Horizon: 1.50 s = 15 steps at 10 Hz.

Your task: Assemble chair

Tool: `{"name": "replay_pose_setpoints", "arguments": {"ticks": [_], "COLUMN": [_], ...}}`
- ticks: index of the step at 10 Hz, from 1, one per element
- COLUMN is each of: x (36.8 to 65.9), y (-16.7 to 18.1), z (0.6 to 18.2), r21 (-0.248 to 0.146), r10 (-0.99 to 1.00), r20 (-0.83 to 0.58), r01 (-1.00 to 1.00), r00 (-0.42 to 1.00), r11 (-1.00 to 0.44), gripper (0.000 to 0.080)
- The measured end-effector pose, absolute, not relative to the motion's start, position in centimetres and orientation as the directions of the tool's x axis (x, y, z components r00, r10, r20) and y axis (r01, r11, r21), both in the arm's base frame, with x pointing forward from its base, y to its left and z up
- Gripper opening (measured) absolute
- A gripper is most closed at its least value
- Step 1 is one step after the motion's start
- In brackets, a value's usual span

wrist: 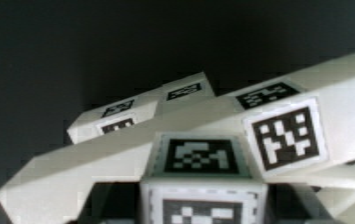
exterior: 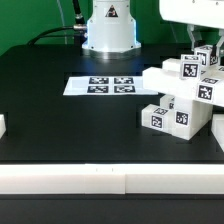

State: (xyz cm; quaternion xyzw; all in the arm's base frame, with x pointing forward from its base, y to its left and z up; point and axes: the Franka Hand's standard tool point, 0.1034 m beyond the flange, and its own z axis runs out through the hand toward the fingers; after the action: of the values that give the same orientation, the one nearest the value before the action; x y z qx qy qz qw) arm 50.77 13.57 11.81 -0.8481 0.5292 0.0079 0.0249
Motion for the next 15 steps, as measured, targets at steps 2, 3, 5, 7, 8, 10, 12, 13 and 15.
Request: {"name": "replay_pose_setpoints", "arguments": {"ticks": [2,3,5,7,8,10,12,13,15], "x": [50.73,50.72,50.66,50.63,50.63,50.51,50.44,50.45,50.45], "y": [13.76,13.81,14.05,14.19,14.19,14.19,14.23,14.2,14.18], "z": [11.81,11.82,11.82,11.82,11.82,11.73,11.77,11.77,11.77], "r21": [-0.032,-0.031,-0.026,-0.024,-0.026,-0.022,-0.027,-0.032,-0.045], "r10": [-0.936,-0.945,-0.975,-0.982,-0.978,-0.968,-0.911,-0.874,-0.773], "r20": [-0.052,-0.055,-0.069,-0.076,-0.075,-0.074,-0.074,-0.07,-0.063], "r01": [-0.937,-0.947,-0.977,-0.985,-0.981,-0.97,-0.913,-0.877,-0.776], "r00": [0.348,0.322,0.211,0.172,0.196,0.241,0.407,0.481,0.631], "r11": [-0.347,-0.32,-0.21,-0.17,-0.194,-0.24,-0.406,-0.48,-0.63], "gripper": [0.0284,0.0284,0.0284,0.0342,0.0544,0.0616,0.0648,0.0648,0.0649]}}
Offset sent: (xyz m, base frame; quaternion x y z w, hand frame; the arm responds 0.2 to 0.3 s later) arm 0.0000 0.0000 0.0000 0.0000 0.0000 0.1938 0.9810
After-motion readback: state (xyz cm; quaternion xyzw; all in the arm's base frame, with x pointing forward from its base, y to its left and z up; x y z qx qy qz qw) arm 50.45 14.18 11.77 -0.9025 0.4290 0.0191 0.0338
